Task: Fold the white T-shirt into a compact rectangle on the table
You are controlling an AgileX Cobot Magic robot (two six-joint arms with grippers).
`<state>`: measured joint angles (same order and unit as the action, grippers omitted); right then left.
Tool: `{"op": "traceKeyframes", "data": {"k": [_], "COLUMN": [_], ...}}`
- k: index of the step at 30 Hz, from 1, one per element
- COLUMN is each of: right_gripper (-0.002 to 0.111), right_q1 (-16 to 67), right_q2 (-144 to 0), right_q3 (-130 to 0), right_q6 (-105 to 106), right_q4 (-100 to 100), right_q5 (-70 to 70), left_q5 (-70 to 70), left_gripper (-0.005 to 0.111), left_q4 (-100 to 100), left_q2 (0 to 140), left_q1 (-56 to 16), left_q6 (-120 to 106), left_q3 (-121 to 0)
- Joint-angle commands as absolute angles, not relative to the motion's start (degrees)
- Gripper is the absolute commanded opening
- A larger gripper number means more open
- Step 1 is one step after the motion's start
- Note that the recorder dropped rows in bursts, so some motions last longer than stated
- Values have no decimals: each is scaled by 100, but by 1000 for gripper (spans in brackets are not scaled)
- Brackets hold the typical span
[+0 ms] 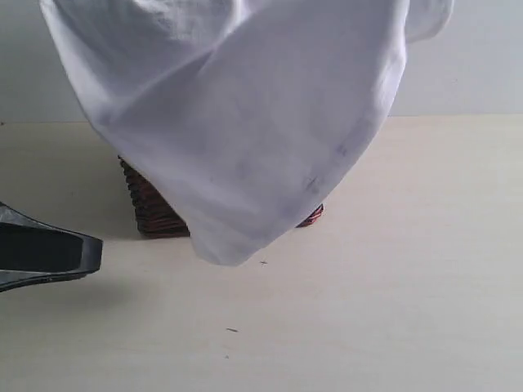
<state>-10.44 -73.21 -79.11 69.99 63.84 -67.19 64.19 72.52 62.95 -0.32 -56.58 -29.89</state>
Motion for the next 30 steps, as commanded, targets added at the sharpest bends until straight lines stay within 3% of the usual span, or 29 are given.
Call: {"op": "traceKeyframes", "data": {"k": [1,13,22,30], "right_gripper": [0,0,0,0], "right_q1": [-1064,-1064,-1064,-1064], "right_q2": [-7410,-7719,-7969,-8257], "right_q3": [-9004,-10390,-12283,-14043], "right_q6": [5765,5512,5005,3923], "right_q4": [6031,6874,7201,6906], "right_q5": [-6180,-5867,-4964,-5485], "left_q5": [6996,6996,6996,6996], "left_gripper": [50,50,50,50], "left_q4": [7570,7775,7775,7775], "left_q2": [6310,6310,6310,6310], "left_q1": [-67,-67,-67,-67], "left_q6": [-5844,-6023,-6086,-6125], "left_q3": [-3016,-3016,-3016,-3016]}}
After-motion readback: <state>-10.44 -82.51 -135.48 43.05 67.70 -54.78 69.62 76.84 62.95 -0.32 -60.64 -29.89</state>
